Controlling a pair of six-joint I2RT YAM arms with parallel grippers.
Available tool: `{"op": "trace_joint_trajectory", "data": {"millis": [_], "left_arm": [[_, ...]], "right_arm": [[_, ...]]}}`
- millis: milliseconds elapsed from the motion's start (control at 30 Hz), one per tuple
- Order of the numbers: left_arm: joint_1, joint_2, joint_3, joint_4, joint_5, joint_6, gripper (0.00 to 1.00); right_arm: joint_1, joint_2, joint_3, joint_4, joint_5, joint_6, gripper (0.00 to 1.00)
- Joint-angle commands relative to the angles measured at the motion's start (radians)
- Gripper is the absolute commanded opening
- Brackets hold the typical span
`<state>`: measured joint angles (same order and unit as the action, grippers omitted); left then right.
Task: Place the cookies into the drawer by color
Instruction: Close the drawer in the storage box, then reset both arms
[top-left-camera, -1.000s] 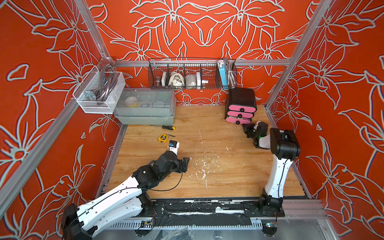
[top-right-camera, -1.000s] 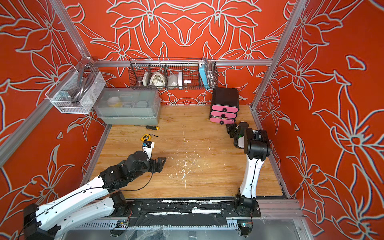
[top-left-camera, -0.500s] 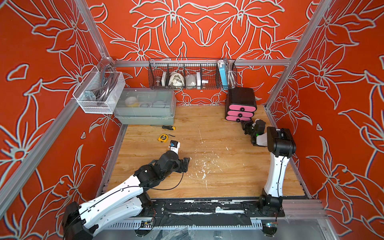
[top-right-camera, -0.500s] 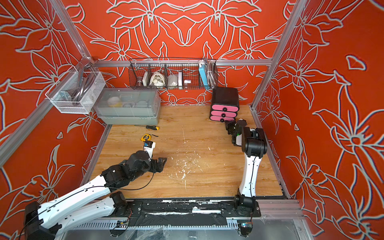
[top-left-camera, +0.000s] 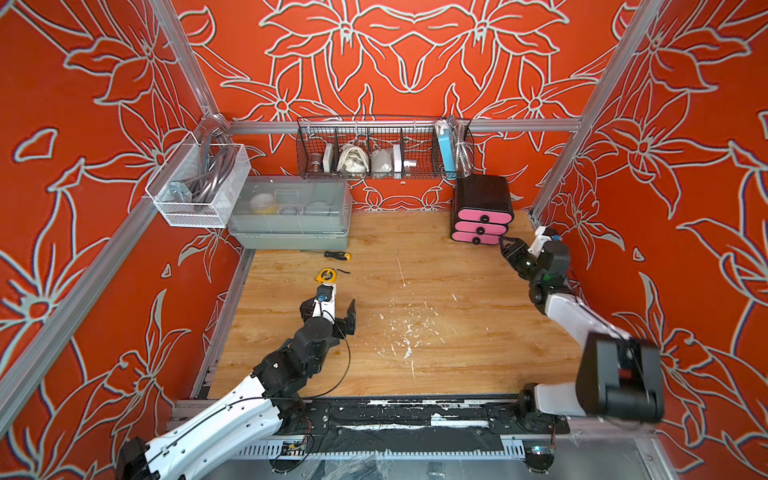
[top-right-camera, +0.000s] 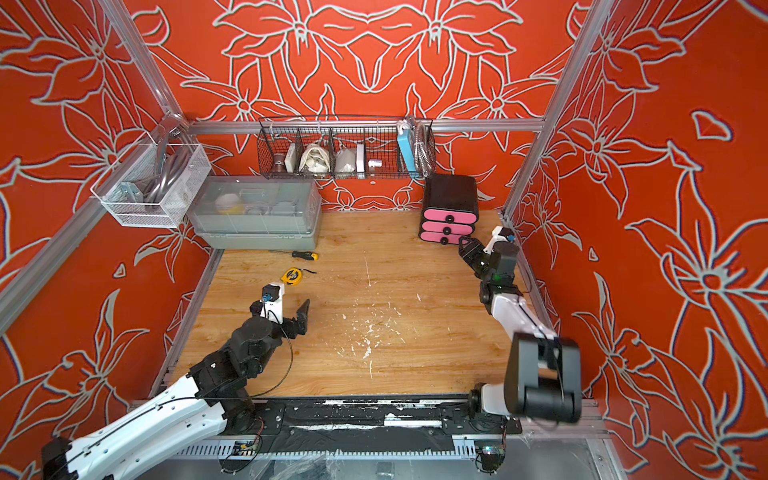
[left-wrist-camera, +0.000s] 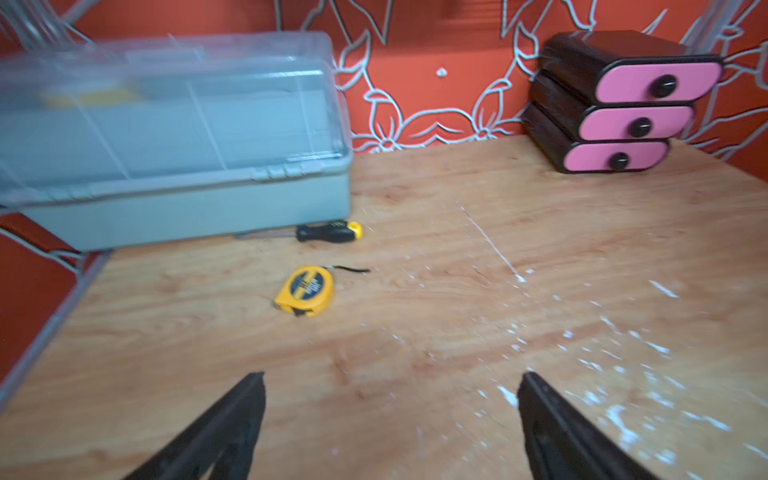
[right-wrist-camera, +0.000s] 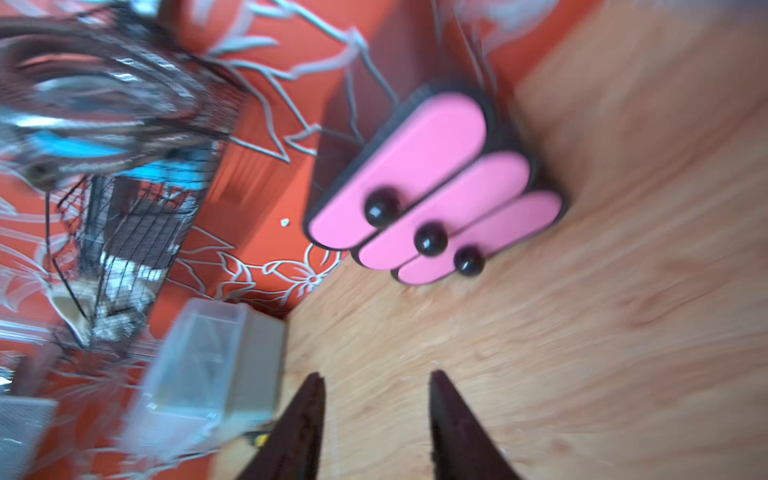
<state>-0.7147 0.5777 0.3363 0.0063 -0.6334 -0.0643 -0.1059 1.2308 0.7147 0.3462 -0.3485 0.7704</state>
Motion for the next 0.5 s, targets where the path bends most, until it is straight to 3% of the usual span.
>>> {"op": "trace_joint_trajectory", "data": {"millis": [0,100,200,333,467], "left_arm": [[0.083,0.016,-0.087,0.271,-0.028,0.186,0.95],[0.183,0.08,-0.124,0.338,0.013,0.176,0.98],[0.281,0.163,-0.151,0.43,0.073,0.162,0.98],[0.419,0.293,-0.15,0.525,0.203,0.092,0.98],[0.518,0.509,-0.09,0.582,0.315,0.065,0.98]], "right_arm": [[0.01,-0.191,-0.091,-0.325,0.244,-0.332,0.53],[0.012,-0.321,-0.186,-0.316,0.393,-0.424,0.57],[0.012,-0.359,-0.289,-0.203,0.484,-0.454,0.61],[0.014,-0.233,-0.348,-0.035,0.467,-0.539,0.64],[0.014,-0.041,-0.367,0.142,0.411,-0.561,0.68]]}}
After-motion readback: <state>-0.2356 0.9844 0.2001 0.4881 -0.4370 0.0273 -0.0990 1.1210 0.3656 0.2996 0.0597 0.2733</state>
